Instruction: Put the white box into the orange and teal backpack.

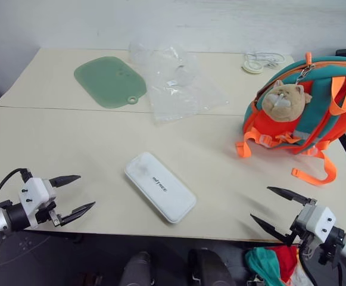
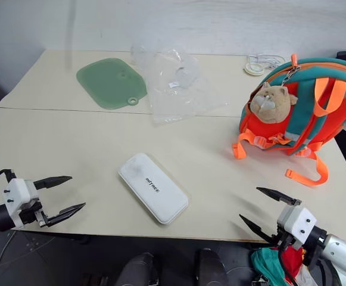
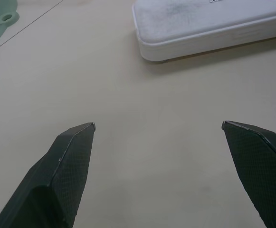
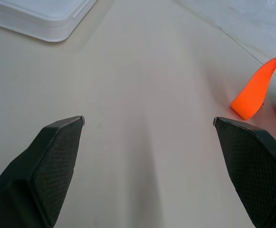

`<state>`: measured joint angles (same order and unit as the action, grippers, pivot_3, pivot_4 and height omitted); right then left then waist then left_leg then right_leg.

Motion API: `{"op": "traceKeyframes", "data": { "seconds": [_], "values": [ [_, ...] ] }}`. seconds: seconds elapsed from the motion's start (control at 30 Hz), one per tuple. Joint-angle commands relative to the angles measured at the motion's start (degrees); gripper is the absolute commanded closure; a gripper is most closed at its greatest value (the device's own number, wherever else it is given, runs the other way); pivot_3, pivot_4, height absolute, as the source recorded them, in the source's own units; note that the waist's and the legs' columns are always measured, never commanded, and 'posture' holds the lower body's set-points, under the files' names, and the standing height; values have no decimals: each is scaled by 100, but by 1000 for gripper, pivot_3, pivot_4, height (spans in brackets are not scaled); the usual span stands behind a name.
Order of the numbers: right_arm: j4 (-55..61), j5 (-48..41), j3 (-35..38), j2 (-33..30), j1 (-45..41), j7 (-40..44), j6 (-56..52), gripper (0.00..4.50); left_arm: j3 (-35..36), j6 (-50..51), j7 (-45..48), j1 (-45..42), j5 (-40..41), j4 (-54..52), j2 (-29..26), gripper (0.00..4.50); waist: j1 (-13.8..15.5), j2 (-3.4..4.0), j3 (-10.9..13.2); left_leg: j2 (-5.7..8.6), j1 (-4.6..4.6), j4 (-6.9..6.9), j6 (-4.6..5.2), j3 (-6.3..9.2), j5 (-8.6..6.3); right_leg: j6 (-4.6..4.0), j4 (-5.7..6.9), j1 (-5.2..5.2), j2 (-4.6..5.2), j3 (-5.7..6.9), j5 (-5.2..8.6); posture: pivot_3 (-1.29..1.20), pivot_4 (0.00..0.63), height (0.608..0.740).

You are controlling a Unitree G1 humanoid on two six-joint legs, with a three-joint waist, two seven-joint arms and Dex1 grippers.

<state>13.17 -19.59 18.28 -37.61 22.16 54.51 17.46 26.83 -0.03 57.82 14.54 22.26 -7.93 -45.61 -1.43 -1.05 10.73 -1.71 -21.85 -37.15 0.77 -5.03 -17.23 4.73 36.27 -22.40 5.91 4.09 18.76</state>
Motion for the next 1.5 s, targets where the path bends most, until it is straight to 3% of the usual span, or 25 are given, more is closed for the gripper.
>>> {"op": "traceKeyframes", "data": {
  "seconds": [0.03,0.4,0.43,0.5,0.63,0.87,0.9,0.93,1.2,1.5],
  "values": [
    [32,-174,-7,-65,-92,71,-63,19,204,5,53,-12,136,8,-80,0,-1,0,0,0,1,-1,0,-1,0,0,1,0,0,-1,0,0,150,740],
    [79,-447,-231,-97,-405,406,-326,19,270,1109,477,-48,770,-82,-401,0,-4,0,0,0,29,5,2,-17,-1,0,13,12,-2,-16,0,0,150,740],
    [151,-533,-298,-130,-448,496,-402,190,241,1232,507,-91,794,-107,-464,0,-4,0,0,-1,30,5,2,-18,-1,-1,13,13,-2,-18,1,0,150,740],
    [771,-909,-623,-307,-442,626,-1090,590,91,1392,395,-477,799,-101,-530,388,-4,0,0,-1,31,3,2,-19,-1,-1,17,11,-2,-22,1,0,150,740],
    [1475,-802,-1487,-621,-583,870,-1789,1913,-409,1531,9,-1458,462,110,-514,1491,34,-4,-2,-1,38,2,2,-18,-1,-2,24,15,-2,-24,1,0,150,740],
    [773,290,-2763,-429,-1585,832,-1884,4329,-1665,1286,-455,-3052,-553,1286,-246,3657,90,-15,-7,0,42,-7,-15,-35,2,-1,20,17,-11,-30,1,0,150,740],
    [582,429,-2902,-330,-1789,756,-1956,4500,-1888,1256,-535,-3336,-730,1536,-133,3959,108,-16,-8,0,40,-10,-17,-36,4,0,23,14,-15,-30,0,0,150,740],
    [397,547,-3025,-217,-2005,674,-2052,4500,-2123,1180,-575,-3613,-919,1792,0,4215,121,-18,-9,0,40,-14,-18,-39,4,1,27,12,-17,-31,0,0,150,740],
    [-49,746,-3419,124,-2633,623,-2330,4500,-2684,780,-520,-4570,-1333,2748,545,4215,117,-25,-11,-11,12,-44,-22,-54,6,1,64,-11,-32,-27,0,0,150,740],
    [48,396,-3074,252,-2683,371,-2791,4500,-2778,1162,41,-4414,-1142,2365,602,4215,121,-25,-11,-13,13,-61,-22,-53,5,1,63,-10,-30,-33,0,0,150,740]
  ]
}}
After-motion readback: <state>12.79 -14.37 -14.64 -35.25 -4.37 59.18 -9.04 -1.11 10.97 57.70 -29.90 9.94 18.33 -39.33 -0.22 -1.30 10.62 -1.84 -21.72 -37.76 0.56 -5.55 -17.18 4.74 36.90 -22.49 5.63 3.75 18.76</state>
